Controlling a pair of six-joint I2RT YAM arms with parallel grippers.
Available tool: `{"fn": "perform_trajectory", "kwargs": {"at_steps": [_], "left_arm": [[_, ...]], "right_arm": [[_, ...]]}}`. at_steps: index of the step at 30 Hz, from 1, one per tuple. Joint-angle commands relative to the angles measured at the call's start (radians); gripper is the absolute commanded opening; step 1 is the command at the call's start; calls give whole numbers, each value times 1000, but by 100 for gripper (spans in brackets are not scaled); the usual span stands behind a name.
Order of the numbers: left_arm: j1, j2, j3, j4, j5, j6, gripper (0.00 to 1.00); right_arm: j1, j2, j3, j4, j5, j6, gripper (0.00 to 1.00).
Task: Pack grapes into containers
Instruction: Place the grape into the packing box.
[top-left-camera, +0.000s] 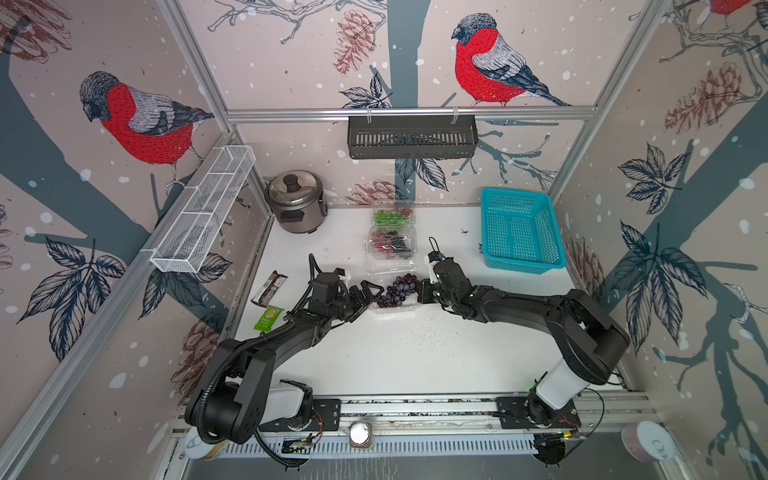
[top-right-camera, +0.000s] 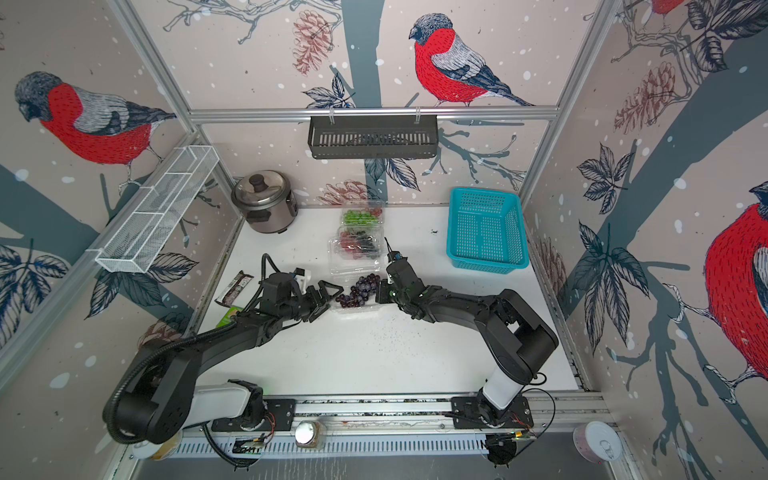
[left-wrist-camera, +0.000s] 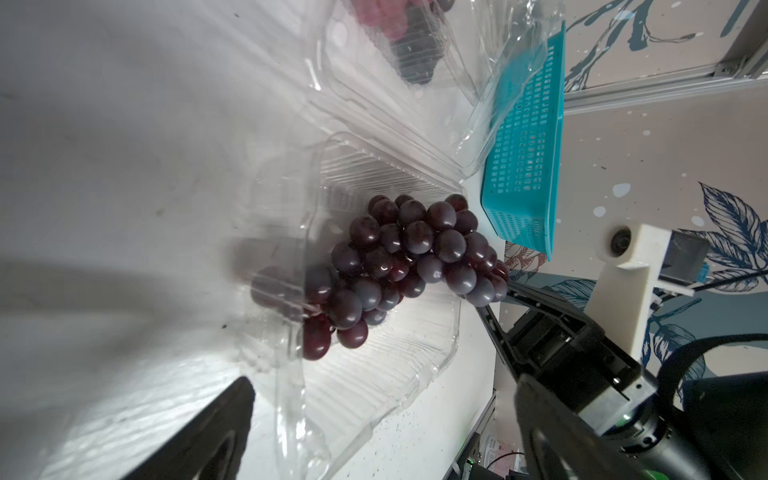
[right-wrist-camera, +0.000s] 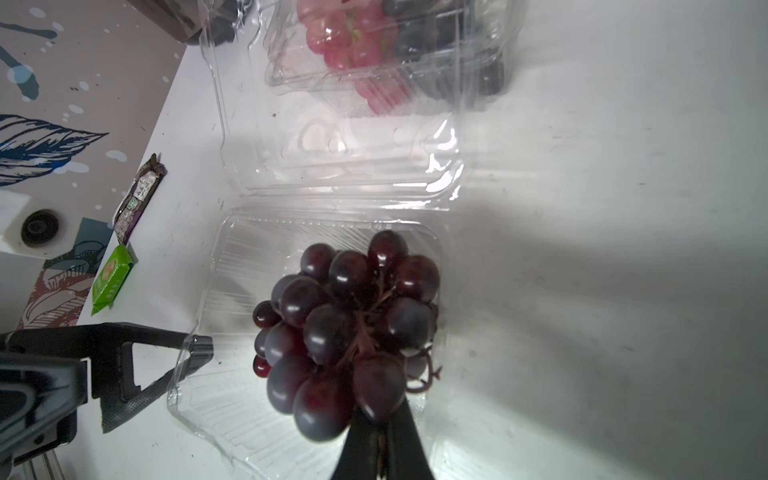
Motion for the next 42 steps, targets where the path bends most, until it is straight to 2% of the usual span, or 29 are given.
{"fn": "perform_trajectory", "kwargs": {"at_steps": [1,13,19,28,36,42], "left_arm": [[-20,22,21,110,-5,-35,97],[-87,160,26,294,23,-119,97],[-91,159,36,292,5,-115,97],[-94,169,44,306,8,-118,97],[-94,171,40,314,10,-119,97],[-94,184,38,327,12,-122,97]], "right_arm": [[-17,-21,-5,1,19,-28,3],[-12,-49,15,-24,12,-31,4],[34,-53,28,-21,6,-27,5],[97,36,63,-2,-2,-28,4],[46,68,58,-39,40,-17,5],[24,81,68,-107,110,-55,13]]}}
